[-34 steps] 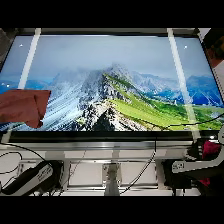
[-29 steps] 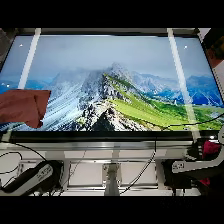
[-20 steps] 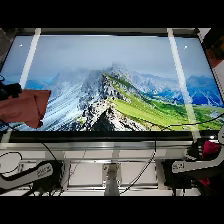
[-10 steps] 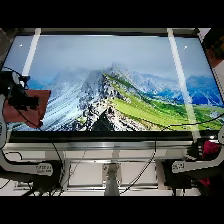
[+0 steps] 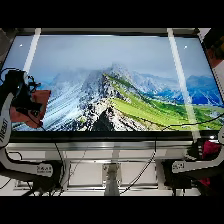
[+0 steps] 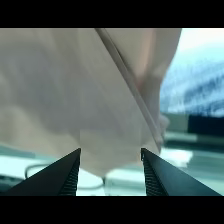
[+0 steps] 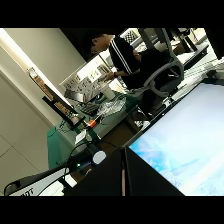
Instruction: Fold the clothes and pants, and hang the long-sleeved shirts on hangers.
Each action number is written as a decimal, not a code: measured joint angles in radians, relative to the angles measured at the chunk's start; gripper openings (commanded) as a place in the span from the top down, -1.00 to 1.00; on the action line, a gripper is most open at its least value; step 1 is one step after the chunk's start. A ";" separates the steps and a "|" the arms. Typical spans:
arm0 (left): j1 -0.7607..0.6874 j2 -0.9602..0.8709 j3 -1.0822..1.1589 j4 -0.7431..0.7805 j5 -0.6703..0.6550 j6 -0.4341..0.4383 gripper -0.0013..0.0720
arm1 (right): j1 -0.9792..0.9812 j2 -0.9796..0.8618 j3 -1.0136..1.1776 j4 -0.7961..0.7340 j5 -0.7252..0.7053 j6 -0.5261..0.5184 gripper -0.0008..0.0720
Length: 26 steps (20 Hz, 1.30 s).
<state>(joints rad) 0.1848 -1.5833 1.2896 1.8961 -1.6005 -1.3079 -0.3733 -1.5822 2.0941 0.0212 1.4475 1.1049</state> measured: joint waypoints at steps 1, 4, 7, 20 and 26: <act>-0.001 -0.005 0.000 -0.002 -0.026 0.002 -0.25 | 0.000 0.000 0.000 0.000 0.000 0.000 0.95; -0.002 -0.026 0.000 -0.005 -0.069 0.004 -0.24 | 0.000 0.000 0.000 0.000 0.000 0.000 0.95; 0.003 -0.055 0.000 0.029 -0.084 0.006 -0.17 | 0.000 0.000 0.000 0.000 0.000 0.000 0.95; 0.007 -0.091 0.000 0.018 -0.016 -0.065 0.95 | 0.000 0.000 0.000 0.000 0.000 0.000 0.95; 0.005 0.027 0.000 -0.338 0.135 -0.065 0.95 | 0.000 0.000 0.000 0.000 -0.001 0.000 0.95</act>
<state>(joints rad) 0.1894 -1.5562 1.2892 1.5581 -1.4654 -1.3727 -0.3733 -1.5818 2.0937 0.0212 1.4464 1.1049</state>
